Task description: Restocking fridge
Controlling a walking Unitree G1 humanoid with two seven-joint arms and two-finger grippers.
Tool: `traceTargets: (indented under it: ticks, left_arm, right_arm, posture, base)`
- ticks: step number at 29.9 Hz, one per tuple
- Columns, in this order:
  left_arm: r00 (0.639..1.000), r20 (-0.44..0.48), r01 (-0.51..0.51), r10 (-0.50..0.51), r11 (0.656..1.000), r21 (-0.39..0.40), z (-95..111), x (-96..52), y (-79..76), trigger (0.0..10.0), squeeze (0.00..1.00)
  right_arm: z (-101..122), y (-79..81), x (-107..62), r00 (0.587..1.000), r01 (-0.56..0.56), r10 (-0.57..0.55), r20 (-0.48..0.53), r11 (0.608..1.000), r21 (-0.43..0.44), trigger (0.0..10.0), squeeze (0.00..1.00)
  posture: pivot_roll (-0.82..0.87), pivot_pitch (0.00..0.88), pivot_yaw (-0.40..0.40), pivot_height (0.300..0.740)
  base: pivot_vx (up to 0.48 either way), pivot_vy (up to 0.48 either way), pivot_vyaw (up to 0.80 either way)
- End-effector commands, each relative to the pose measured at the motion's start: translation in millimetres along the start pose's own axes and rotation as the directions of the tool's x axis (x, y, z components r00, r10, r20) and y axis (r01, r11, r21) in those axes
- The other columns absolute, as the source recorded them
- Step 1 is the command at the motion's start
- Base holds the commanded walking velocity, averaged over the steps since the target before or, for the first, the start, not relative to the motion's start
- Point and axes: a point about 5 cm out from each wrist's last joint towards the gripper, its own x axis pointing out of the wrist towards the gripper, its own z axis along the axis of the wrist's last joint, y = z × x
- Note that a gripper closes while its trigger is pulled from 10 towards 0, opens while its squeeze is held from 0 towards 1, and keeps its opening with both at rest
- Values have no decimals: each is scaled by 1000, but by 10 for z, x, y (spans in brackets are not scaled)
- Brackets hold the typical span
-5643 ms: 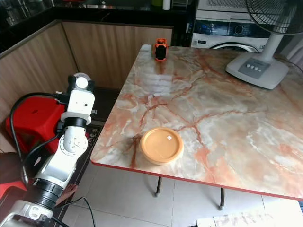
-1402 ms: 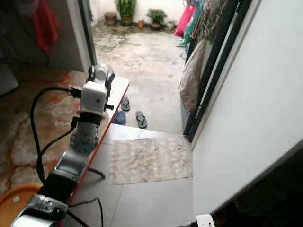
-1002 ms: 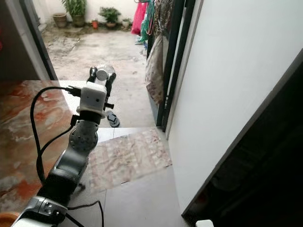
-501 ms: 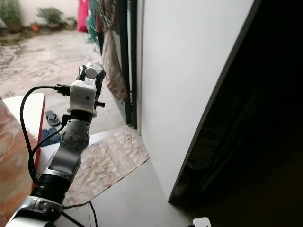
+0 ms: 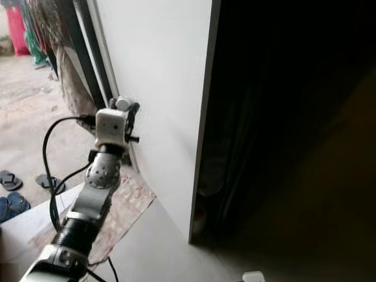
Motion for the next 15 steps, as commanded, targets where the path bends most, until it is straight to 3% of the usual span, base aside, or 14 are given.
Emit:
traceTargets:
  ticks: [1,3,5,11,15]
  left_arm:
    - [999,-37,-23,24,1000,7,-76,-8,132,10000,0]
    - [997,-78,-10,10,1000,1,-143,-17,180,10000,0]
    - [983,-175,54,-57,998,-24,-304,-62,179,10000,0]
    - [961,-257,101,-106,994,-32,-477,-165,218,10000,0]
    - [941,-333,56,-55,998,-6,-645,-226,443,10000,0]
  right_arm:
    - [-55,30,-5,1000,-8,8,-16,1000,5,10000,0]
    - [-54,28,-5,1000,-7,7,-17,1000,5,10000,0]
    - [-52,27,-5,1000,-8,8,-19,1000,1,10000,0]
    - [-50,25,-5,1000,-7,8,-17,1000,5,10000,0]
    - [-46,25,-3,1000,-4,5,-14,1000,5,10000,0]
  posture:
    - [47,0,-14,740]
    - [48,0,-14,740]
    - [51,0,-16,740]
    - [46,0,-14,740]
    - [46,0,-13,740]
  base:
    - [0,0,-788]
    - [0,0,-794]
    - [0,0,-794]
    - [0,0,-794]
    - [0,0,-794]
